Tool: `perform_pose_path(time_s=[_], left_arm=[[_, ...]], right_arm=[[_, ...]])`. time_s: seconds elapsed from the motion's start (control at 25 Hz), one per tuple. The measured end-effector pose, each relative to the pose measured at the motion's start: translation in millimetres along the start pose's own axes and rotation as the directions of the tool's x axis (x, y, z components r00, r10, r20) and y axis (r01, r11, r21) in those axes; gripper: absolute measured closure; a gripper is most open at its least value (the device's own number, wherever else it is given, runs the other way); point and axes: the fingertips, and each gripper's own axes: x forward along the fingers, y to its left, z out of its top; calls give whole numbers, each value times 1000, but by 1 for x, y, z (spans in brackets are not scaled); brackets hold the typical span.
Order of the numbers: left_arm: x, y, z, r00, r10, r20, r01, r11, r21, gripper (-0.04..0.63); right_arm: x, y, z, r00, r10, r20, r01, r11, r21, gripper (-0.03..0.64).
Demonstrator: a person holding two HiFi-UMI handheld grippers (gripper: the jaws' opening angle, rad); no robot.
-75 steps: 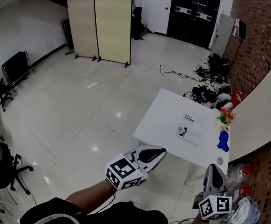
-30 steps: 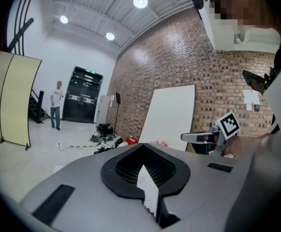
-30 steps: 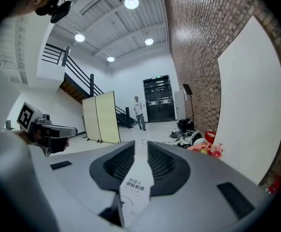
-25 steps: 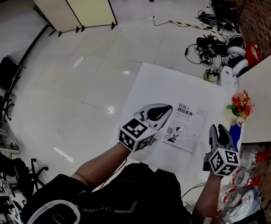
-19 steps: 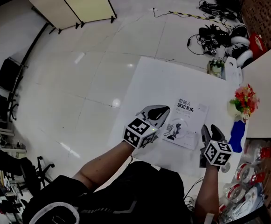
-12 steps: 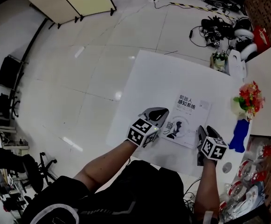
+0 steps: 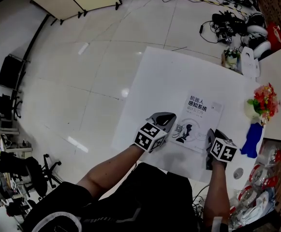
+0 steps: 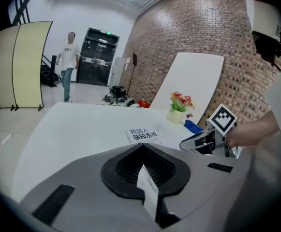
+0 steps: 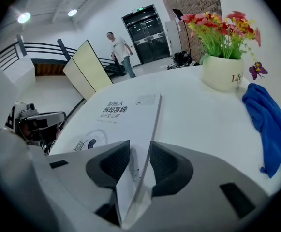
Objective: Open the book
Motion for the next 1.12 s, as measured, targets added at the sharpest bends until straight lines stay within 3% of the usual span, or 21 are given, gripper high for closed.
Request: perform_pose_path(time_s=[0.4,0.68,0.84,1.12], left_arm=[[-17,1,2,999,-17,28,17,1000,-9,598],[-38,9,4,998,-16,58,17,1000,-18,598],[-55,14,9,995,-17,94,20,999,-30,599],[-96,29,17,985,13,169,-1,998,-70,599]], right_arm=[[-10,-5,6,992,-123,11,122,990,70,571],[-26,4,17,984,-175,42,170,981,96,591],[-50,37,40,986,-110,125,93,986,139,606],[-66,131,77,972,107,210,-140,979,149,607]])
